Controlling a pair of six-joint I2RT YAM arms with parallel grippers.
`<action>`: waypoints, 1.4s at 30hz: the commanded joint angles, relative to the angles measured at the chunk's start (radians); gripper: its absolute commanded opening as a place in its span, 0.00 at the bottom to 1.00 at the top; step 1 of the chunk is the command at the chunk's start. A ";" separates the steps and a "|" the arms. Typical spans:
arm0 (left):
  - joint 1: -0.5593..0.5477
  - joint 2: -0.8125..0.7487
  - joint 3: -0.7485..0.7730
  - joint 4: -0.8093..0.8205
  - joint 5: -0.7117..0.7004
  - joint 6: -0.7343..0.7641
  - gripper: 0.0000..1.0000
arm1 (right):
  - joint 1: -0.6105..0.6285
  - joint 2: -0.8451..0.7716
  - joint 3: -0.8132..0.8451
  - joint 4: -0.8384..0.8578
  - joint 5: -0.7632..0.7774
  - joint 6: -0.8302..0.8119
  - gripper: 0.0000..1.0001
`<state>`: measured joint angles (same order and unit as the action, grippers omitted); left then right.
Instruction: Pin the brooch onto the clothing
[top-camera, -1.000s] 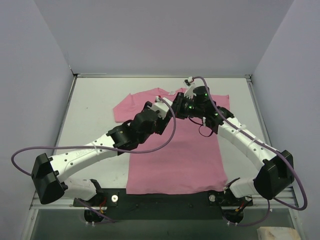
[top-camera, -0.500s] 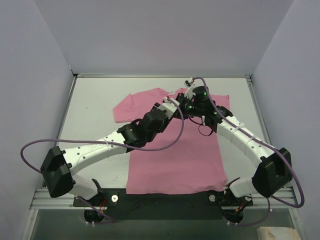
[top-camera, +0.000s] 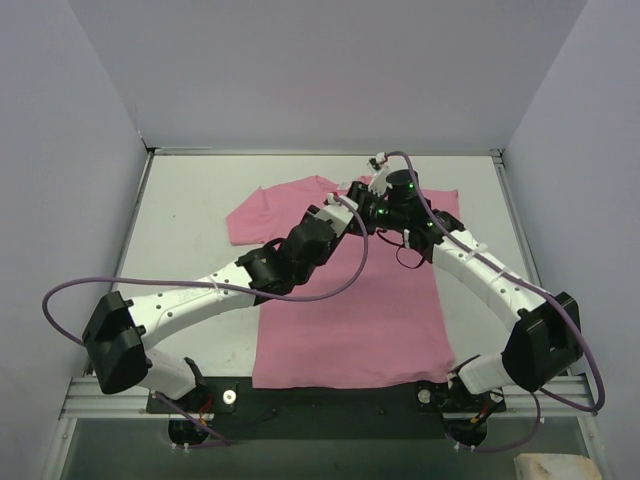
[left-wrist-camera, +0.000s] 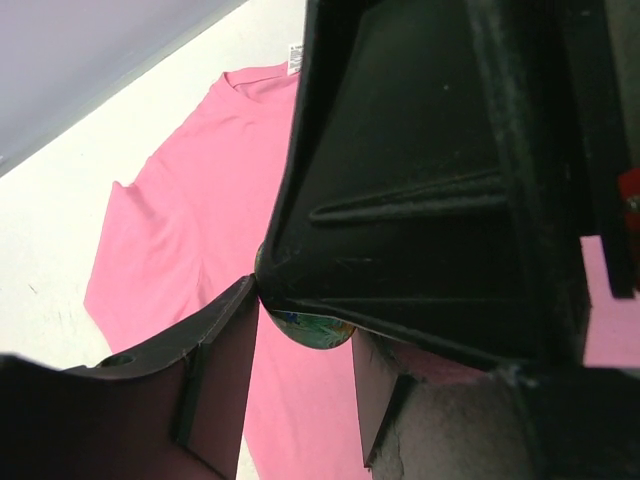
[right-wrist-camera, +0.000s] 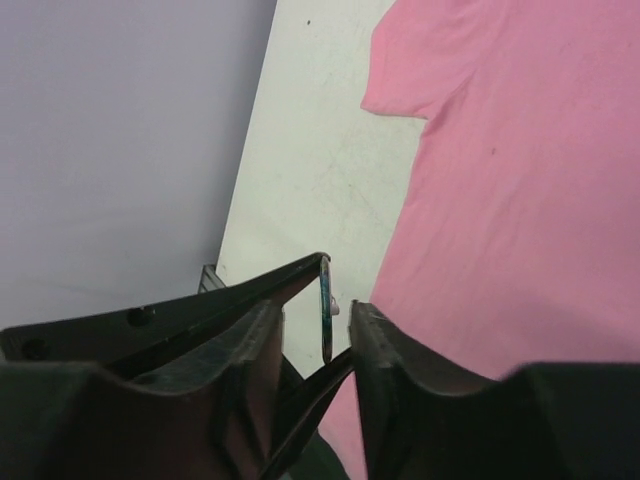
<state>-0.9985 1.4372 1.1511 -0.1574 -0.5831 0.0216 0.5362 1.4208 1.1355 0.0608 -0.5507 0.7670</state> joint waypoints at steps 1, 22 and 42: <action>0.011 -0.030 0.016 0.035 -0.017 -0.046 0.00 | -0.007 -0.042 0.010 0.068 -0.069 0.018 0.41; 0.397 -0.388 -0.205 0.142 0.873 -0.327 0.00 | -0.078 -0.198 -0.135 0.273 -0.156 -0.048 0.78; 0.485 -0.316 -0.222 0.510 1.506 -0.601 0.00 | -0.044 -0.270 -0.261 0.715 -0.354 0.026 0.74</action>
<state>-0.5293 1.0988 0.9295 0.2062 0.7822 -0.4965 0.4858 1.1999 0.8837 0.6033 -0.8410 0.7998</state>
